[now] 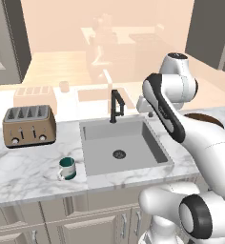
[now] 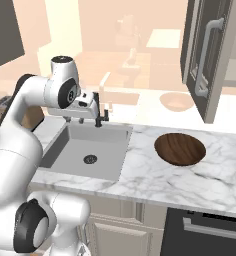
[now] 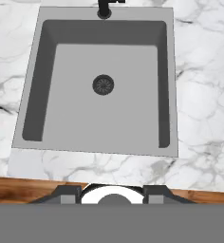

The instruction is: Pick the mug and place it in the sink. Pick the bowl and place it in the open cabinet and then close the cabinet.

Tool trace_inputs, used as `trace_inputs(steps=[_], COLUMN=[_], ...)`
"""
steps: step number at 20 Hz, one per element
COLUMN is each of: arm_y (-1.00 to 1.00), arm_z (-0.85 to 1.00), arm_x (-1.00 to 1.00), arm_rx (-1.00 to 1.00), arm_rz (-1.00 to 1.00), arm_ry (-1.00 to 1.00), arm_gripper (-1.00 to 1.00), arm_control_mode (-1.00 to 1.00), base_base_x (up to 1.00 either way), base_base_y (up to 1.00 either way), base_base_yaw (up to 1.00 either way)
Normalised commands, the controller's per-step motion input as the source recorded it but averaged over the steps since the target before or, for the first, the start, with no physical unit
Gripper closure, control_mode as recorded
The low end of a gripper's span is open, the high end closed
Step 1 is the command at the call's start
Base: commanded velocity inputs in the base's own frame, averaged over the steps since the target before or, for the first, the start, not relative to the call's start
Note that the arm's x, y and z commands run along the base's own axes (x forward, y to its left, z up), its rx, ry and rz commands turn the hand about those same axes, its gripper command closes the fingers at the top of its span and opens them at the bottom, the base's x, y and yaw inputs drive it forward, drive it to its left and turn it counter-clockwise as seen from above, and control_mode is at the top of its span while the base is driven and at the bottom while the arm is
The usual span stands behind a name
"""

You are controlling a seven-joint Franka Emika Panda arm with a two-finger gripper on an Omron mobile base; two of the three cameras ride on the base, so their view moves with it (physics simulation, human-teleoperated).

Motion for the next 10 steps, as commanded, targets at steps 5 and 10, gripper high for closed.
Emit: trace_inputs(steps=[5, 10], arm_y=[0.13, 0.66], arm_z=[0.00, 0.00], arm_x=[-0.14, -0.54], arm_rx=[0.00, 0.00], arm_rz=[0.00, 0.00], arm_ry=[0.00, -0.01], arm_gripper=[-1.00, -1.00], arm_control_mode=[-1.00, -1.00], base_base_x=[0.00, 0.00], base_base_y=[0.00, 0.00], base_base_yaw=[0.00, 0.00])
